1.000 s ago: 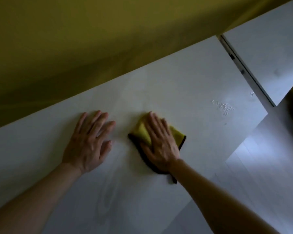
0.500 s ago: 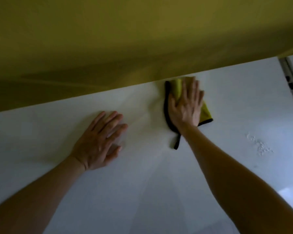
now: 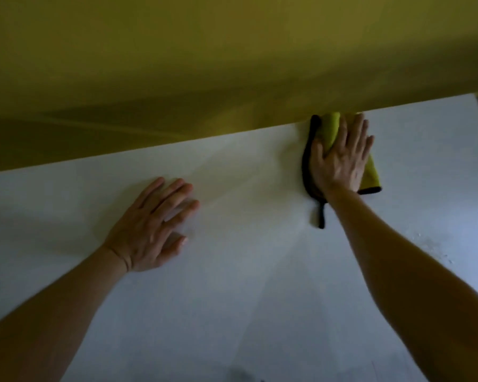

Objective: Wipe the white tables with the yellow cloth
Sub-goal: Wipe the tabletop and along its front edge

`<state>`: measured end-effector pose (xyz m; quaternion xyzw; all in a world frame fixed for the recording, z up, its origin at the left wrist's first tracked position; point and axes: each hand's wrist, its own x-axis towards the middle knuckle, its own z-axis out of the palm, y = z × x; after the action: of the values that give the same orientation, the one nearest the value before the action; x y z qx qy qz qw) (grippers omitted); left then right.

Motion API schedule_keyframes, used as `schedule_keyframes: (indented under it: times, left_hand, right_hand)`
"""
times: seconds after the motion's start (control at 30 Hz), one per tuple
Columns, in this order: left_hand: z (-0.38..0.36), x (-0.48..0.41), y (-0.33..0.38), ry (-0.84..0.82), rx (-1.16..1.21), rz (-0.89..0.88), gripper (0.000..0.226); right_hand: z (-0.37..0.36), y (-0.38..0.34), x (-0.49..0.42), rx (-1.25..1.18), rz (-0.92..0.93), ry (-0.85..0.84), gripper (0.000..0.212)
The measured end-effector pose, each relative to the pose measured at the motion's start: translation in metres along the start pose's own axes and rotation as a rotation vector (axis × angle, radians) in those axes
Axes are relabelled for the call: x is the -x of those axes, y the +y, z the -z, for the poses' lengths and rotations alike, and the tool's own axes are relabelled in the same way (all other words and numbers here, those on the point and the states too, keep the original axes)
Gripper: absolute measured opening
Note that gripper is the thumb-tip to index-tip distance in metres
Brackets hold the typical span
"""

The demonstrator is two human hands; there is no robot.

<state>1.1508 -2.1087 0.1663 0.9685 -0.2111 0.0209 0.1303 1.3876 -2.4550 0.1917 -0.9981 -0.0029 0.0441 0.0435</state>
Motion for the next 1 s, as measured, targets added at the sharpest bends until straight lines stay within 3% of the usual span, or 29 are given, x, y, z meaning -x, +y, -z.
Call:
schedule_keyframes:
  times: [0.07, 0.17, 0.27, 0.33, 0.47, 0.57, 0.63, 0.73, 0.83, 0.9, 1.0]
  left_hand:
    - [0.000, 0.003, 0.000, -0.024, -0.019, -0.004, 0.072]
    - [0.000, 0.002, -0.002, -0.034, -0.032, -0.015, 0.070]
    - [0.000, 0.001, 0.001, -0.031, -0.045, 0.000, 0.070]
    - [0.000, 0.001, 0.002, -0.033, -0.039, -0.002, 0.070]
    - [-0.002, 0.003, 0.001, -0.024, -0.036, -0.015, 0.071]
    - [0.000, -0.001, -0.001, -0.022, -0.042, -0.011, 0.071]
    - [0.002, -0.002, 0.001, -0.030, -0.057, -0.011, 0.070]
    - [0.005, -0.003, 0.004, -0.006, -0.073, -0.012, 0.069]
    - [0.006, -0.004, 0.005, 0.010, -0.067, -0.006, 0.069]
    - [0.006, -0.003, 0.002, -0.013, -0.071, -0.014, 0.070]
    - [0.006, -0.003, 0.000, -0.009, -0.056, -0.029, 0.071]
  right_hand:
    - [-0.009, -0.068, 0.039, -0.034, 0.169, 0.001, 0.087]
    - [-0.020, -0.163, 0.093, -0.092, 0.561, -0.070, 0.074]
    - [-0.020, -0.160, 0.089, -0.161, 0.730, -0.080, 0.070]
    - [-0.021, -0.105, 0.065, -0.172, 0.657, -0.036, 0.069]
    - [-0.002, 0.048, 0.005, -0.085, 0.072, 0.019, 0.082]
    - [0.009, 0.057, 0.007, -0.129, -0.107, 0.070, 0.089]
    - [0.000, -0.002, 0.051, -0.195, -0.025, 0.076, 0.090]
    - [-0.018, -0.105, 0.150, -0.225, 0.372, -0.042, 0.077]
    - [-0.021, -0.117, 0.180, -0.262, 0.615, -0.067, 0.072]
    - [-0.023, -0.073, 0.163, -0.281, 0.574, 0.001, 0.070]
    - [-0.018, 0.028, 0.138, -0.251, 0.247, 0.127, 0.065]
